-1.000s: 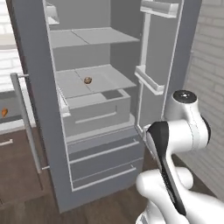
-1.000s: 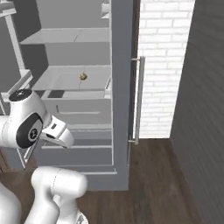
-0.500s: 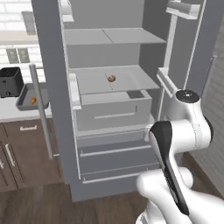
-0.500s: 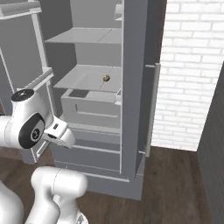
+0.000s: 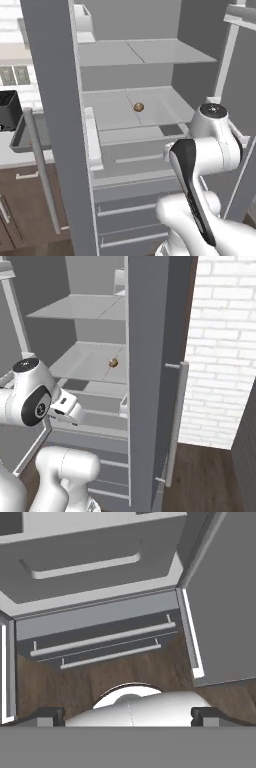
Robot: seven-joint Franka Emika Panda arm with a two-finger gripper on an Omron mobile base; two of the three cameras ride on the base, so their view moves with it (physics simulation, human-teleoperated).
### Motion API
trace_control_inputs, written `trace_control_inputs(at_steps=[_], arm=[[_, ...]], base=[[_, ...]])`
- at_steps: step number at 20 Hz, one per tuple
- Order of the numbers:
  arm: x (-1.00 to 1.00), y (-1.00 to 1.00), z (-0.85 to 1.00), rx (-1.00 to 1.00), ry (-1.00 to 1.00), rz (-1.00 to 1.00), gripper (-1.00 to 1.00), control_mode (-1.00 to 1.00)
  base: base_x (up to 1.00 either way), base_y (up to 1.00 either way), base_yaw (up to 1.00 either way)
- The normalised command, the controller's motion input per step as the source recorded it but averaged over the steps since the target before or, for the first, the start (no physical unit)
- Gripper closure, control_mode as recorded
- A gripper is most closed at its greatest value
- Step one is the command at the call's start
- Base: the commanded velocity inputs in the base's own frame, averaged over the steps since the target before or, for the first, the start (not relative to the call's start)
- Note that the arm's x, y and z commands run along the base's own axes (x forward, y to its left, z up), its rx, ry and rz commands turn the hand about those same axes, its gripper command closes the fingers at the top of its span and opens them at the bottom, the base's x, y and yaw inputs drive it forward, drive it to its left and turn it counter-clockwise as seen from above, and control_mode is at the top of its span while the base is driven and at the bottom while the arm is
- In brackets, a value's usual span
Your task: Place one mushroom and one chicken drumstick in each tupperware on the nearby counter, to pack two identical lunches.
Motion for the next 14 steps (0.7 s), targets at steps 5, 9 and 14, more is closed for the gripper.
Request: trace_control_inputs(at_steps=[5, 9, 14], arm=[[0.00, 0.00, 0.00, 0.00, 0.00, 0.00, -1.00, 1.00], [0.00, 0.00, 0.00, 0.00, 0.00, 0.00, -1.00, 1.00], [0.06, 0.00, 0.21, 0.00, -0.07, 0.00, -1.00, -1.00]], base=[[0.53, 0.40, -0.04], [0.45, 0.00, 0.00], [0.21, 0.00, 0.00]])
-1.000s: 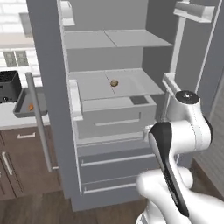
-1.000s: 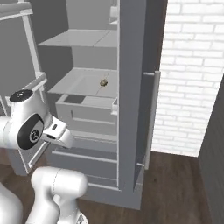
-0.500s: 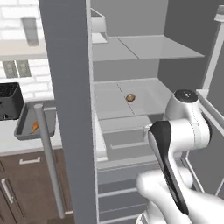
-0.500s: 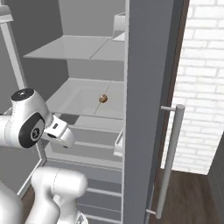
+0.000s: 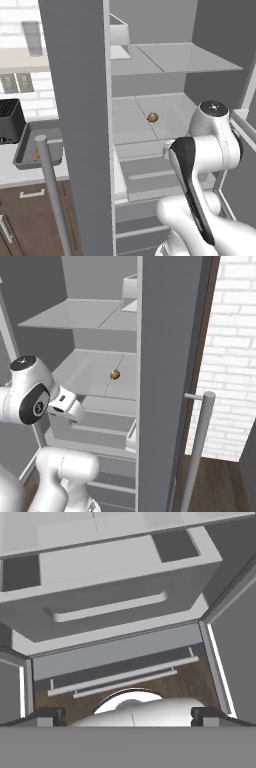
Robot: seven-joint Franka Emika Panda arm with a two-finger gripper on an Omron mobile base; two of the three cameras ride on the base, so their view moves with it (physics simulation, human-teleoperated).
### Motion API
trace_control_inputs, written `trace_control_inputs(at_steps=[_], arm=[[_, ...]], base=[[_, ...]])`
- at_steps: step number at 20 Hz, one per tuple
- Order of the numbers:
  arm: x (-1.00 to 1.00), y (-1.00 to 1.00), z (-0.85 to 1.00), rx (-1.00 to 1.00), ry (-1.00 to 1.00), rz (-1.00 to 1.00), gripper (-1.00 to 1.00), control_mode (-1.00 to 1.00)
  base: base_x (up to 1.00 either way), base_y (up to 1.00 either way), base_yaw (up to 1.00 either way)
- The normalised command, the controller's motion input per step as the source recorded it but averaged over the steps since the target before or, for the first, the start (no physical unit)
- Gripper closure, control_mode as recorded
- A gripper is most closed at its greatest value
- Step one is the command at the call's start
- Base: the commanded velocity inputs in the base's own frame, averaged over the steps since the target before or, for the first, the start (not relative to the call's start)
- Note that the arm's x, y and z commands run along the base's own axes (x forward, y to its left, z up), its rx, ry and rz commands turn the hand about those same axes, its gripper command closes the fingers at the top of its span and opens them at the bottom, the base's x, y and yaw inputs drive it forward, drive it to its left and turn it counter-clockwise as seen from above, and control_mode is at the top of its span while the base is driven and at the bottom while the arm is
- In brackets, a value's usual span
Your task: Place one mushroom and one chicken drumstick in each tupperware on the nearby counter, to pack two identical lunches.
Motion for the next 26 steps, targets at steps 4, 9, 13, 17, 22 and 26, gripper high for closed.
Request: trace_control_inputs(at_steps=[4, 9, 13, 17, 22, 26], arm=[[0.27, 0.00, 0.78, 0.00, -0.38, 0.00, -1.00, -1.00], [0.79, -0.01, 0.39, 0.00, -0.12, 0.00, -1.00, -1.00], [0.94, -0.04, 0.00, 0.00, -0.03, 0.00, -1.00, -1.00], [0.98, -0.05, 0.00, 0.00, -0.16, 0.01, -1.00, -1.00], [0.67, -0.41, -0.10, 0.00, 0.00, 0.00, -1.00, -1.00], [0.16, 0.03, -0.21, -0.02, 0.10, 0.02, -1.00, -1.00]], base=[[0.00, 0.00, 0.00], [0.00, 0.00, 0.00], [0.00, 0.00, 0.00], [0.00, 0.00, 0.00], [0.00, 0.00, 0.00], [0.00, 0.00, 0.00]])
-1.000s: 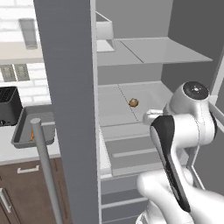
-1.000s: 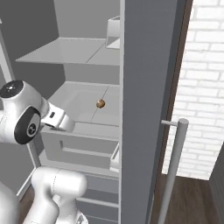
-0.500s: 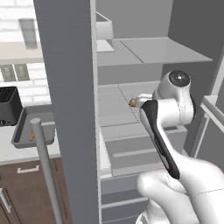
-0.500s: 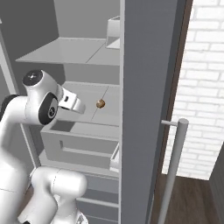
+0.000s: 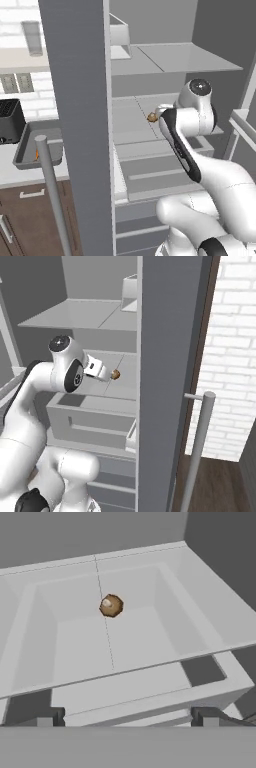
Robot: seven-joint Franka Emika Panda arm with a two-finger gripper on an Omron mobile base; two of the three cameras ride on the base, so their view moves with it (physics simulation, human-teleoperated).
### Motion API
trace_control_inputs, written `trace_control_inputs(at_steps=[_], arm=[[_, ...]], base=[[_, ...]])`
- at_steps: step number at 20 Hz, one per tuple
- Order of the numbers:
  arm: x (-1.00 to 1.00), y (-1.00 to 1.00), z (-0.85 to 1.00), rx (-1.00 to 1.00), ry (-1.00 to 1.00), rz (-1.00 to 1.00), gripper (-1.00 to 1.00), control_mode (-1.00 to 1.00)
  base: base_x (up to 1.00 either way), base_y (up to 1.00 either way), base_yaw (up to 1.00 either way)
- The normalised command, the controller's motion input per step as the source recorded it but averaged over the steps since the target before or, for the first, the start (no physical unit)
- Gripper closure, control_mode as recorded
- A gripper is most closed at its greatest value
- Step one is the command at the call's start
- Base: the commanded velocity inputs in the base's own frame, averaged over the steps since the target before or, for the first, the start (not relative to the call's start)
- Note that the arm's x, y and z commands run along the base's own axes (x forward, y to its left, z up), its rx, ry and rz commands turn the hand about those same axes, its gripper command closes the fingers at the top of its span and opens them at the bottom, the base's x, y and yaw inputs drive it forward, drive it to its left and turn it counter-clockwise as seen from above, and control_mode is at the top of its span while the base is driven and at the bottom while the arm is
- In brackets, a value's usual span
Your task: Place one mushroom and one chicken drumstick in each tupperware on the nearby counter, to pack two identical lunches.
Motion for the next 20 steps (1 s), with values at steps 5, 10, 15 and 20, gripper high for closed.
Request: trace_control_inputs(at_steps=[5, 10, 15, 20], arm=[[0.73, 0.13, -0.35, -0.07, 0.07, 0.00, -1.00, -1.00], [0.94, 0.00, -0.35, -0.02, 0.02, 0.03, -1.00, -1.00], [0.79, 0.00, -0.32, -0.01, 0.01, 0.05, -1.00, -1.00], [0.46, 0.00, -0.30, -0.01, 0.03, 0.01, -1.00, -1.00]], base=[[0.00, 0.00, 0.00], [0.00, 0.00, 0.00], [0.00, 0.00, 0.00], [0.00, 0.00, 0.00]])
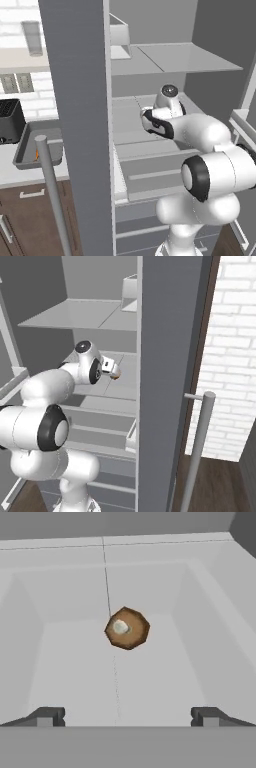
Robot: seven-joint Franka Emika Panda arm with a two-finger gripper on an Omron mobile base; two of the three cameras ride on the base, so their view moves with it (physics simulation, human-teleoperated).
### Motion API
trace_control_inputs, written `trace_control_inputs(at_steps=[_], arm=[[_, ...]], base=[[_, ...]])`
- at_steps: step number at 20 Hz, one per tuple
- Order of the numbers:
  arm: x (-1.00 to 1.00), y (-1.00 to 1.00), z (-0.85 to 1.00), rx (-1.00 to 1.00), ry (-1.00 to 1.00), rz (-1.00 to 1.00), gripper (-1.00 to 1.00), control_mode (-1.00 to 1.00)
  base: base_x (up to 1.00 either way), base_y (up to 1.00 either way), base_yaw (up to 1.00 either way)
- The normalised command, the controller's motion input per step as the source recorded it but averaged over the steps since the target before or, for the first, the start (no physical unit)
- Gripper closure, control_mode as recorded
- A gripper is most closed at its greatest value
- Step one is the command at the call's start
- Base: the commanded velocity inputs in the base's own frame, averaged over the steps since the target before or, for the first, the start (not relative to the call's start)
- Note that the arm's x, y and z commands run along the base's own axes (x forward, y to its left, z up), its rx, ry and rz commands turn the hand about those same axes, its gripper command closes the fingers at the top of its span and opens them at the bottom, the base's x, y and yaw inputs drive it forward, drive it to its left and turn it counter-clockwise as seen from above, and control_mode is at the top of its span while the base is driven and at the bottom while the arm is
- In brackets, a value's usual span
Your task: Place one mushroom and one chicken drumstick in each tupperware on the nearby counter, to pack two identical lunches.
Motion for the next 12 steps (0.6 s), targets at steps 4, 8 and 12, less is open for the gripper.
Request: trace_control_inputs(at_steps=[4, 8, 12], arm=[[0.42, -0.11, -0.29, -0.01, 0.00, 0.00, -1.00, -1.00], [0.53, -0.01, -0.12, 0.00, 0.02, 0.00, -1.00, -1.00], [0.56, -0.02, -0.11, 0.00, 0.04, 0.00, -1.00, -1.00]], base=[[0.00, 0.00, 0.00], [0.00, 0.00, 0.00], [0.00, 0.00, 0.00]])
